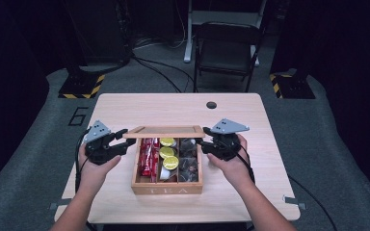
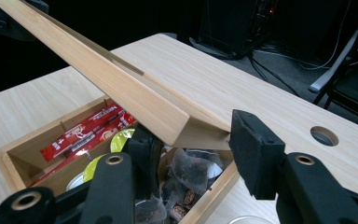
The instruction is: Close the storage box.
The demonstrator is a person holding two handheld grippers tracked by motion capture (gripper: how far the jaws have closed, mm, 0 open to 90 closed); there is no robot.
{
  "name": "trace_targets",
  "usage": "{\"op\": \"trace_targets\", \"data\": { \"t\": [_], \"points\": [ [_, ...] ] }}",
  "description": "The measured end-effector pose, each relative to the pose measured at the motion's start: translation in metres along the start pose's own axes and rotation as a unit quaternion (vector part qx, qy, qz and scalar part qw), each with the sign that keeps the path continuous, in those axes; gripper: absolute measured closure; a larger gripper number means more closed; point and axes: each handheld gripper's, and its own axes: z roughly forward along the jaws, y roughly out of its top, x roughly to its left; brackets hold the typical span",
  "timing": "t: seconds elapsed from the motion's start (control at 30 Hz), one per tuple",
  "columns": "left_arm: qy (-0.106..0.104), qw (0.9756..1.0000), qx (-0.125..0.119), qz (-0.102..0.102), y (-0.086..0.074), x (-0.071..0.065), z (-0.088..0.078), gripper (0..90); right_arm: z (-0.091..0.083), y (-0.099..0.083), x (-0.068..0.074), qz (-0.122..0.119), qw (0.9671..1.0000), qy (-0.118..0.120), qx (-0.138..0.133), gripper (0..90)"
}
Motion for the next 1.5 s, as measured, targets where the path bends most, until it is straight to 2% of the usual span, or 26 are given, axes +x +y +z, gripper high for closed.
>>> {"op": "trace_targets", "data": {
  "t": [0.03,0.07,0.27,0.53,0.6,0.63,0.7,0.87,1.13,1.2,1.5],
  "points": [
    [-0.001,1.0000,0.004,0.003,-0.001,0.000,-0.001,54.4,0.000,-0.001,0.001,0.002,1.0000,0.000,0.001,54.2],
    [0.000,1.0000,0.004,0.004,-0.001,-0.001,-0.001,54.4,0.000,-0.002,0.000,-0.008,1.0000,0.000,0.001,54.1],
    [-0.001,0.9999,0.005,0.012,-0.006,-0.003,-0.002,54.4,-0.002,-0.006,0.004,-0.008,1.0000,0.002,0.005,54.1],
    [-0.002,0.9999,0.005,0.012,-0.012,-0.005,-0.004,54.2,-0.003,-0.012,0.006,-0.013,0.9999,0.002,0.006,53.9],
    [-0.005,0.9999,0.004,0.009,-0.014,-0.005,-0.004,54.1,-0.004,-0.013,0.008,-0.008,0.9999,0.000,0.008,54.0],
    [-0.007,0.9999,0.006,0.010,-0.015,-0.005,-0.004,54.0,-0.003,-0.014,0.007,-0.015,0.9999,0.000,0.004,53.9],
    [-0.007,0.9999,0.005,0.009,-0.016,-0.006,-0.005,53.9,-0.004,-0.016,0.009,-0.006,0.9999,0.002,0.009,53.9],
    [-0.007,0.9999,0.007,0.010,-0.019,-0.007,-0.005,53.8,-0.005,-0.019,0.010,-0.011,0.9999,0.002,0.010,53.9],
    [-0.009,0.9998,0.013,0.009,-0.023,-0.008,-0.006,53.7,-0.006,-0.023,0.012,-0.013,0.9998,0.003,0.014,53.9],
    [-0.011,0.9997,0.018,0.015,-0.024,-0.008,-0.007,53.6,-0.006,-0.025,0.013,-0.009,0.9998,0.005,0.016,54.0],
    [-0.016,0.9994,0.028,0.016,-0.034,-0.011,-0.009,53.0,-0.008,-0.035,0.017,-0.017,0.9996,0.007,0.023,54.0]
  ]
}}
